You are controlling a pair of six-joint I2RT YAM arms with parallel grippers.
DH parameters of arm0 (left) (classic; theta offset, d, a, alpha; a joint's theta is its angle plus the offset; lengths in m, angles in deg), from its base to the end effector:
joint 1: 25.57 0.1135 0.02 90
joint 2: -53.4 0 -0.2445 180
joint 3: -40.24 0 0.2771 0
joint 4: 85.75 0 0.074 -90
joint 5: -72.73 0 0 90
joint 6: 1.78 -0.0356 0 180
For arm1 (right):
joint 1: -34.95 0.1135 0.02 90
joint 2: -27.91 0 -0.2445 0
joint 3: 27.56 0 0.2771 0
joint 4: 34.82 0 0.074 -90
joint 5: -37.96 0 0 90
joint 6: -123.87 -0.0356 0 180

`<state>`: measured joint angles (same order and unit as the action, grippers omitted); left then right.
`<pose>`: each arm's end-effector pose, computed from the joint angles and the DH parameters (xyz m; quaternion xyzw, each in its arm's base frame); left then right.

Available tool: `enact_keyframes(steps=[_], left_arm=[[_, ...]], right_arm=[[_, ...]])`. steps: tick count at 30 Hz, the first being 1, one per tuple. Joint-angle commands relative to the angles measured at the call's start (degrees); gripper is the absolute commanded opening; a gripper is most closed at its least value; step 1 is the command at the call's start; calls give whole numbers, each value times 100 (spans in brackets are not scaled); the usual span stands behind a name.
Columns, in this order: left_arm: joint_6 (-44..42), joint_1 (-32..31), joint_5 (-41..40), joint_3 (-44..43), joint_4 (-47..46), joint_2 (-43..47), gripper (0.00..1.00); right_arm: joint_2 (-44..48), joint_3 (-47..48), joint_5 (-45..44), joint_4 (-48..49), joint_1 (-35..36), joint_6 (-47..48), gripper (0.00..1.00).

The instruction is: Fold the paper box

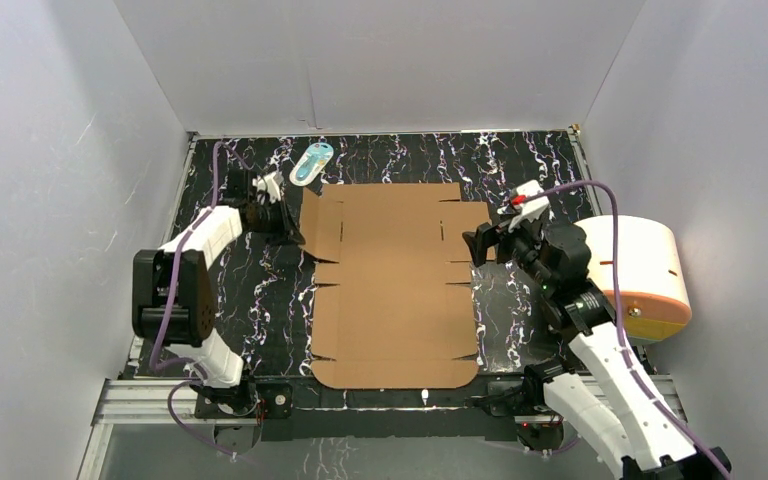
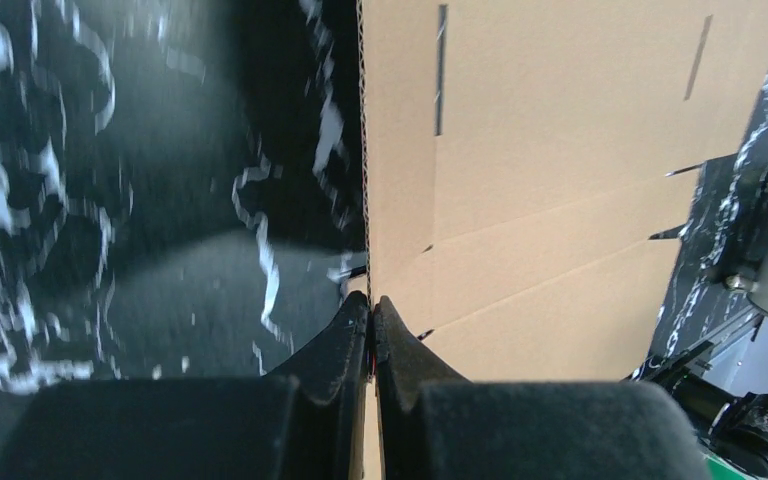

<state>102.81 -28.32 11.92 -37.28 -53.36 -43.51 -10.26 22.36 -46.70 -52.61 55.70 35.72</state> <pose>0.3745 -0.0354 0.1817 -0.0123 0.9180 -0.2831 0.2773 0.1933 0.0768 0.3095 -0.1761 0.7221 0.1439 0.6534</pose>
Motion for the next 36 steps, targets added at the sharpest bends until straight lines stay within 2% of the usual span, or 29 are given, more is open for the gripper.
enact_keyframes(steps=[1, 7, 13, 19, 23, 25, 29, 36], left_arm=[[245, 9, -418, 809, 424, 871, 0], [579, 10, -836, 1573, 349, 1796, 0], [604, 58, -1616, 1652, 468, 2010, 1], [667, 169, -1784, 1432, 538, 1821, 19], [735, 265, -1898, 1241, 496, 1995, 35], [824, 266, -1828, 1061, 390, 2070, 47], [1024, 404, -1562, 657, 48, 1773, 60], [1409, 467, -757, -389, -402, 268, 65]], right_arm=[[-514, 390, 413, -35, 42, -351, 99], [-1369, 332, 775, 394, 98, -641, 99], [-2232, 316, 779, 919, 257, -743, 99], [-2962, 298, 626, 1446, 441, -975, 99], [-3368, 277, 350, 1631, 449, -1134, 99], [-3522, 268, 279, 1729, 447, -1204, 99], [-3761, 210, 320, 2002, 440, -1336, 99], [-4166, 240, 326, 2285, 446, -1379, 99]])
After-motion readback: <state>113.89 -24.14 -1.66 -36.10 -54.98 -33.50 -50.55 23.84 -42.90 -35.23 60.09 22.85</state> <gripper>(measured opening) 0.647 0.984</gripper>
